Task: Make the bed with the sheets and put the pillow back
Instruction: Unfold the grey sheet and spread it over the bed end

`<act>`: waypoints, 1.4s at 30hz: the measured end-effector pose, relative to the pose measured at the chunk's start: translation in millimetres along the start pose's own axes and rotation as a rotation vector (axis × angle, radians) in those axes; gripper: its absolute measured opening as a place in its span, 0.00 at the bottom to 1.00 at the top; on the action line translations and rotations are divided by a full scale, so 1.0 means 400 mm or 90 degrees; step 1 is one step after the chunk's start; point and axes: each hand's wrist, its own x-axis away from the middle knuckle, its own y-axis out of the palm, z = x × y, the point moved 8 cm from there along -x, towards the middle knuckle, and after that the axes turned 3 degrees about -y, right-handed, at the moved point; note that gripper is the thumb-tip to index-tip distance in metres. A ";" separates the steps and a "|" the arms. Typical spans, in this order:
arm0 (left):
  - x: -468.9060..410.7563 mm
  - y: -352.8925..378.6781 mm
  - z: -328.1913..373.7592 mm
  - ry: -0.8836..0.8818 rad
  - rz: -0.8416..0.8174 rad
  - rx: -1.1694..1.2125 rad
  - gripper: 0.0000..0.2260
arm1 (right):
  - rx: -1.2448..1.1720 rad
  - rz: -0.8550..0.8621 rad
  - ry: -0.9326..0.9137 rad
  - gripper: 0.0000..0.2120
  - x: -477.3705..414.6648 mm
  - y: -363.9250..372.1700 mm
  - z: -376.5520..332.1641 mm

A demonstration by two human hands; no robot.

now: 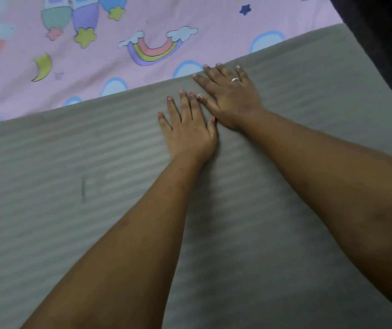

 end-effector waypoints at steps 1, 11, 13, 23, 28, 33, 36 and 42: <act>-0.009 0.006 0.033 0.006 -0.001 0.001 0.30 | 0.001 0.003 0.003 0.26 0.004 -0.001 0.035; -0.051 0.066 0.211 0.012 0.071 0.018 0.30 | 0.046 0.015 0.038 0.27 0.007 -0.020 0.266; -0.050 0.069 0.208 0.011 0.087 0.021 0.30 | 0.052 0.013 0.046 0.28 0.008 -0.028 0.302; -0.046 0.075 0.201 0.008 0.145 0.027 0.30 | -0.064 0.039 0.319 0.26 0.057 -0.086 0.625; -0.043 0.082 0.199 0.006 0.152 0.020 0.30 | -0.017 0.139 0.418 0.26 0.114 -0.141 0.598; -0.045 0.087 0.198 0.004 0.155 0.008 0.30 | 0.002 0.017 0.049 0.26 0.153 -0.008 0.201; -0.045 0.086 0.199 0.007 0.157 -0.001 0.30 | 0.018 0.009 0.092 0.27 0.198 -0.005 0.249; -0.044 0.067 0.201 0.017 0.140 0.016 0.29 | -0.150 0.008 0.447 0.29 0.316 -0.067 0.636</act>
